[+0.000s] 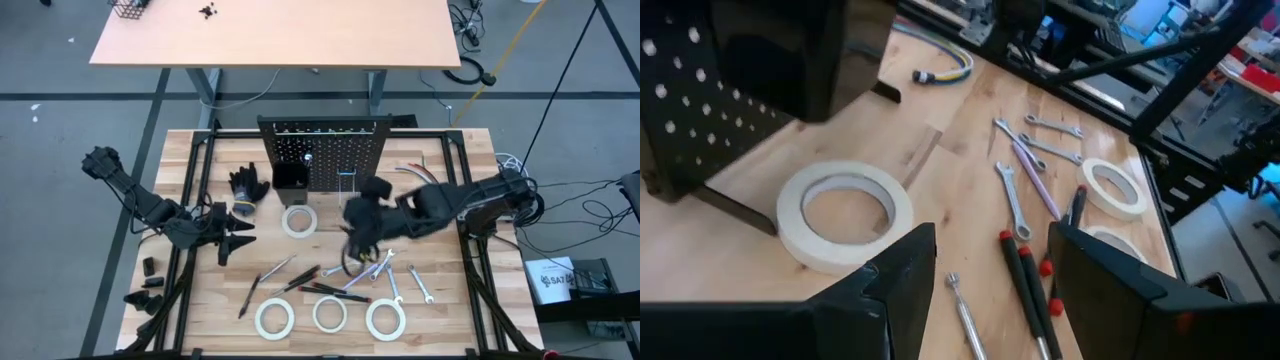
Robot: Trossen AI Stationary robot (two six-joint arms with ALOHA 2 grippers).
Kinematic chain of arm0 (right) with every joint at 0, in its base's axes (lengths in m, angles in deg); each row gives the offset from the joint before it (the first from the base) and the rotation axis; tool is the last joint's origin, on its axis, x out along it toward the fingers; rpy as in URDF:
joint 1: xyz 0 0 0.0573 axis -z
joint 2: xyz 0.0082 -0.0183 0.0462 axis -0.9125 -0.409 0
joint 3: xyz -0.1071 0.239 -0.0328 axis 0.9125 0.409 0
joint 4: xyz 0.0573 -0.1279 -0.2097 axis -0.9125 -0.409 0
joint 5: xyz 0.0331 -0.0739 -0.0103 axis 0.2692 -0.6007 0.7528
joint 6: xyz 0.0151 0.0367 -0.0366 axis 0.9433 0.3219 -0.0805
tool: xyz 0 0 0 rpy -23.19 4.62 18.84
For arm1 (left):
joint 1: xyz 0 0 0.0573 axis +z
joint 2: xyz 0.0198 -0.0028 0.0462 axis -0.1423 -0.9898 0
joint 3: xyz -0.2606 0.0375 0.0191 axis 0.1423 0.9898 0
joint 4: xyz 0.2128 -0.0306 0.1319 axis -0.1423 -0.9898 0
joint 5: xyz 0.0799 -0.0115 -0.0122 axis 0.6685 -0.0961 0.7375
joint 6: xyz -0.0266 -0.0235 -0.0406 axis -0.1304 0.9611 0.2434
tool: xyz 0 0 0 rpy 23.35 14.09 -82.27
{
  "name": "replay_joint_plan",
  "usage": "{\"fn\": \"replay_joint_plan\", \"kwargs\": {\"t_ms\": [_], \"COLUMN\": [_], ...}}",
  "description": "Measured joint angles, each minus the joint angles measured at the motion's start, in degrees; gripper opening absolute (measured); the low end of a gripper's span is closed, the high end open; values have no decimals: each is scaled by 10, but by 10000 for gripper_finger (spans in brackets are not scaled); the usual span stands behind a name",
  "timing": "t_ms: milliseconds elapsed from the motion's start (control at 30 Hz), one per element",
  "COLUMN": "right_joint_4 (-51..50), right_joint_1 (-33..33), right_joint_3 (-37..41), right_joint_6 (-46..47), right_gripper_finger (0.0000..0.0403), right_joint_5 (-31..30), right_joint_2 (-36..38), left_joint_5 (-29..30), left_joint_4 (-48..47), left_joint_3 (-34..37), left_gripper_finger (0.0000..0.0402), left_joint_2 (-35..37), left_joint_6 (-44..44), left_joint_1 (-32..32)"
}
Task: Hang tools onto peg board
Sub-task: Put the black pen into the black bin on the peg board
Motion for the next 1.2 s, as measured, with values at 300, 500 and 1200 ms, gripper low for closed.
{"fn": "replay_joint_plan", "kwargs": {"t_ms": [300, 500, 1200], "right_joint_4": [-66, 125, 568], "right_joint_1": [-39, -40, -40], "right_joint_3": [58, 292, 711], "right_joint_6": [67, 118, 323], "right_gripper_finger": [231, 231, 231], "right_joint_5": [37, 38, 98], "right_joint_2": [20, 150, 298], "left_joint_5": [-20, -57, -200], "left_joint_4": [87, 146, 180], "left_joint_3": [0, 0, 0], "left_gripper_finger": [196, 196, 196], "left_joint_2": [0, -1, -179], "left_joint_6": [-59, -110, -236], "left_joint_1": [51, 85, 113]}}
